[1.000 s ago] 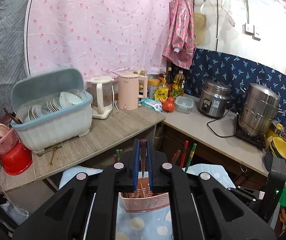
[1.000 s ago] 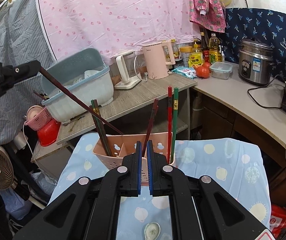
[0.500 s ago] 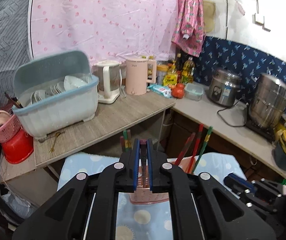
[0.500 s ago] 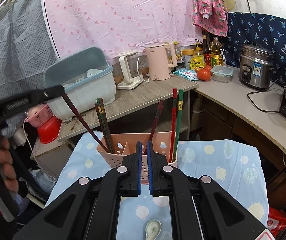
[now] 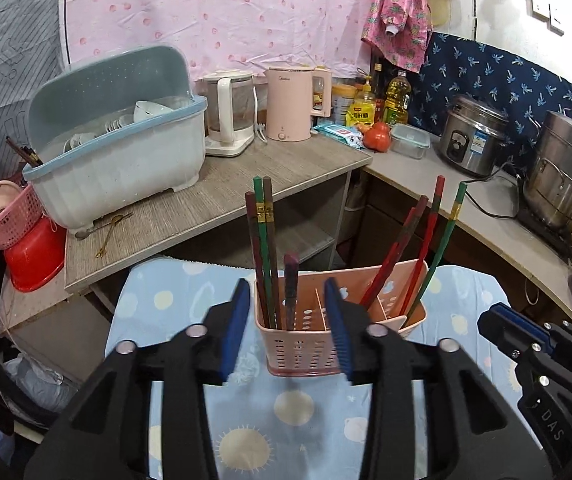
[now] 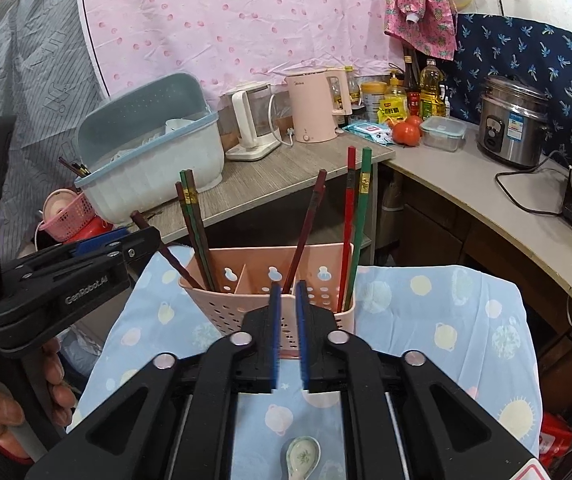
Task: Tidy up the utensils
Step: 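Withdraw both tools from the basket toward the spoons on the cloth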
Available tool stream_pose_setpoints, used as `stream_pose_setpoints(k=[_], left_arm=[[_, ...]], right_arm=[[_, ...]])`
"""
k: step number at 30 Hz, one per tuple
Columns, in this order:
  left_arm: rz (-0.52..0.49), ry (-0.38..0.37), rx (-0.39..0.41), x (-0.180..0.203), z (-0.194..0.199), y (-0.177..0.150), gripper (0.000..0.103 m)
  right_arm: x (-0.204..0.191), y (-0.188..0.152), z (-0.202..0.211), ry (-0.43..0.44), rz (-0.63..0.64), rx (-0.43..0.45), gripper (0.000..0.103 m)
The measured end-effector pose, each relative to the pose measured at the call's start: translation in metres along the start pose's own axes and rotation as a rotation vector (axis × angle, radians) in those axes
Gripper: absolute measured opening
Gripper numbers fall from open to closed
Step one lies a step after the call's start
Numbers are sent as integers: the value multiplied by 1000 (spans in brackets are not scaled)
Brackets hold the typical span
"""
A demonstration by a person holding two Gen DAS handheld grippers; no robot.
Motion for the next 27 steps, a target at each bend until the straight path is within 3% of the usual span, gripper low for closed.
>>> stream_pose_setpoints(k=[1,4,14,22,27], left_arm=[[-1,2,-3,-1,0,-1,38],[10,8,-9,-3,0,-6,46],[29,5,-35,-2,12,-33,48],[49,10,-87,3,30,-82,48],[58,1,-139,16,36,-120,48]], right_arm=[[0,0,0,-4,2,3,27],[-1,-2,1,-12,7,14,34],[2,-17,11,-32,13,6,37],[25,-70,30,-66,-26,-69,38],[43,-112,44,-137,-1,-115,37]])
Point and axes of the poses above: each gripper's, at about its wrist camera, not at the fingertips, and z roughly against the way its jaws point, x to its right, y to its top, the point moved 7 cm from there along -z, roughly the way its jaws point, and after that the axes turned 10 degrees about x, right-handed, at the moved point
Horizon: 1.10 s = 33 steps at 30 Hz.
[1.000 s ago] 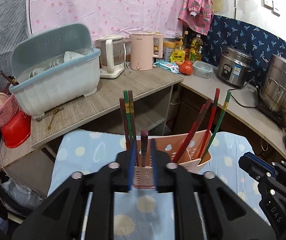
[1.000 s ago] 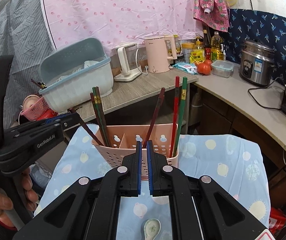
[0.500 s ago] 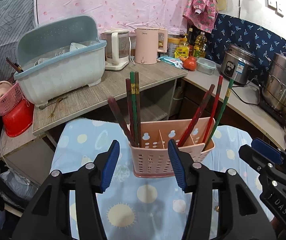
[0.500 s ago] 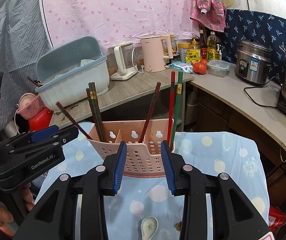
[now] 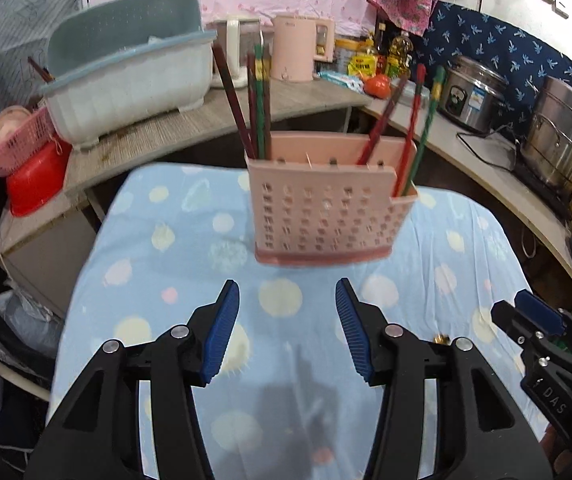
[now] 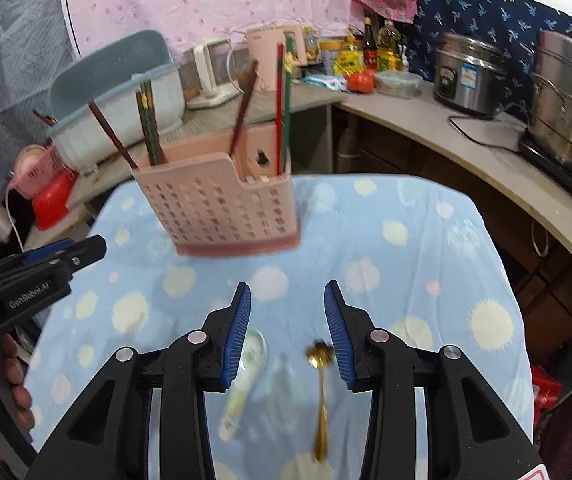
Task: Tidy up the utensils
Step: 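Close the left tool on the white spoon handle while the right tool closes on the gold spoon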
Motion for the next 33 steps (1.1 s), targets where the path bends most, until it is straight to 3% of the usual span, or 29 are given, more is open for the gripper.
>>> stream_pose_setpoints(k=[8,15,20,24,33], left_arm=[[14,-50,-102,26,-2,-62,48],[24,-55,-170,37,-8,-102,48],[36,-71,-196,45,-10,-116,48],[25,-82,-206,54,-11,-119,48],[26,-145,-240,80,-14,-128,52]], right_arm=[[28,-74,0,-57,-10,-105,37],[30,-117,-7,-72,16,-151,36],[29,-127,-13,-68,25,-164,31],[29,-131,-17,-70,32,-173,16],[34,-133,-15,-58,18,-173,10]])
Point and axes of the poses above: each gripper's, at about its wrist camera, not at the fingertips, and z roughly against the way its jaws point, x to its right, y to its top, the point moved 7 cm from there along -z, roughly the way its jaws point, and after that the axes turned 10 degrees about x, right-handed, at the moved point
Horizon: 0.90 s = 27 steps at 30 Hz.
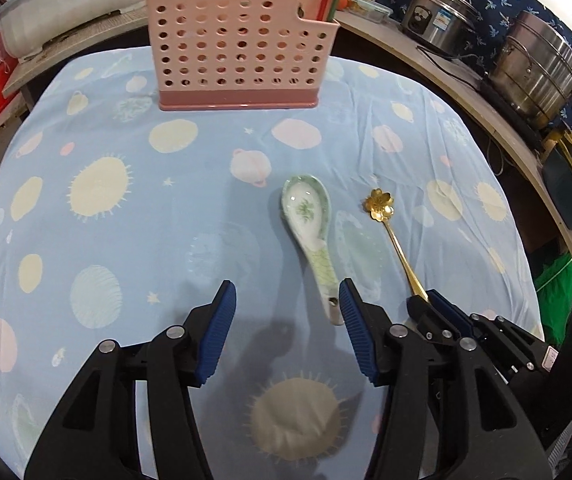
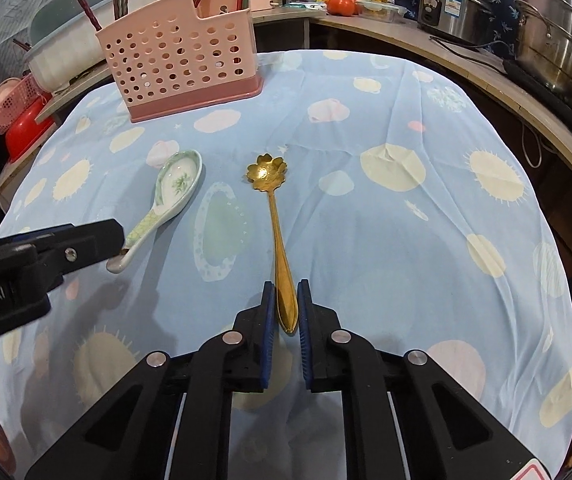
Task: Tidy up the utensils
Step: 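Close the left tool on the white spoon handle while the right tool closes on the gold spoon, then lift the white spoon with the left tool while the right tool lifts the gold spoon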
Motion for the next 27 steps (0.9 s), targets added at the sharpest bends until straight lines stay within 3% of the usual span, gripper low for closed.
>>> stream_pose_setpoints(k=[7,9,14,18,27], left_arm=[[-20,-20,-28,12,-15,-5,50],[-17,-27,-35,12,-18,-5,39],[-10,-46,-45,8,-22,-6,28],[-14,-65,-52,8,-22,-8,12],[-25,-70,-11,1,-4,0,12]], right_arm=[[6,-3,3,19,-34,-10,9],[6,-4,4,23,-39,-11,9],[6,-3,4,26,-37,-12,9],[6,-3,4,30,-42,-13,9],[2,2,13,38,-35,3,9]])
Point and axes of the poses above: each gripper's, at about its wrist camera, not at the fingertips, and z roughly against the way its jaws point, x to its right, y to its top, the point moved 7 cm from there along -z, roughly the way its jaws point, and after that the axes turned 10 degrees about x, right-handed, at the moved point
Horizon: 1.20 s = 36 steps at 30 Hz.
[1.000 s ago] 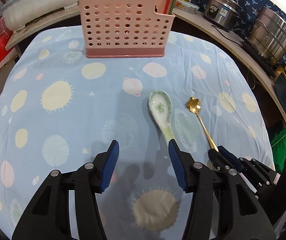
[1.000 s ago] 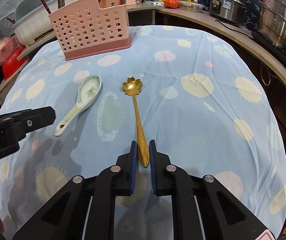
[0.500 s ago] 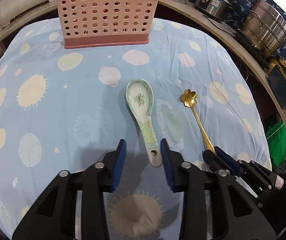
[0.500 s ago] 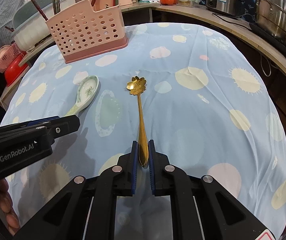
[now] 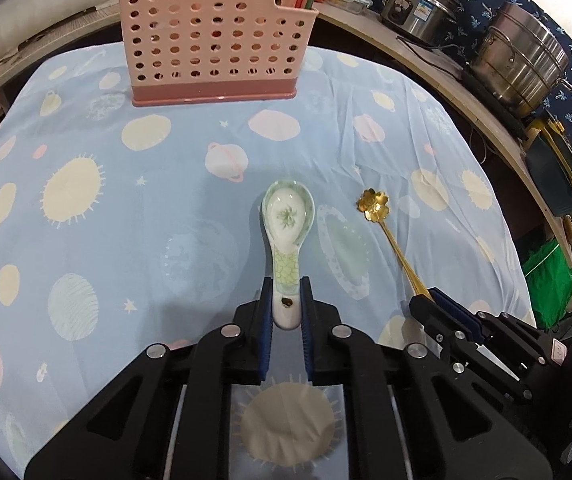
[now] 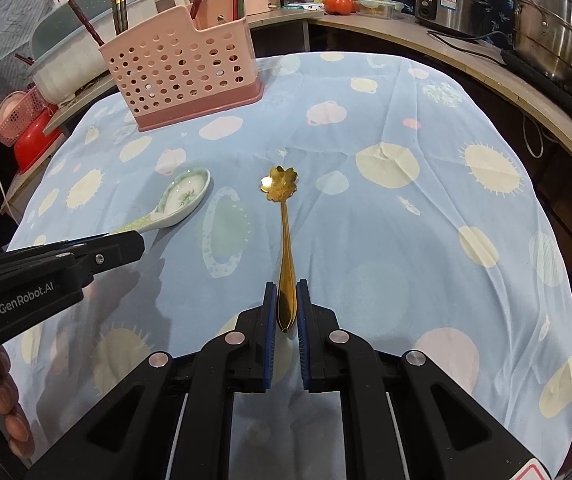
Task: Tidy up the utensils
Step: 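Lift the white spoon with the left tool while the right tool lifts the gold spoon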
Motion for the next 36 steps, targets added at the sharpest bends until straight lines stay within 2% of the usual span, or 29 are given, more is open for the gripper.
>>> stream_pose_setpoints(k=[5,7,24,31,36], left_arm=[[-14,25,49,-5,18,11,12],[-14,32,66,-8,24,15,11],[-16,50,179,-26,65,45,9],[-21,58,224,-30,81,65,9],[-38,60,252,-30,93,89,8]], right_arm=[[-4,9,12,8,3,27,7],[-5,12,16,13,3,36,2],[-16,32,39,64,-23,74,2],[-22,56,54,89,-28,113,1],[-28,86,65,102,-11,161,1]])
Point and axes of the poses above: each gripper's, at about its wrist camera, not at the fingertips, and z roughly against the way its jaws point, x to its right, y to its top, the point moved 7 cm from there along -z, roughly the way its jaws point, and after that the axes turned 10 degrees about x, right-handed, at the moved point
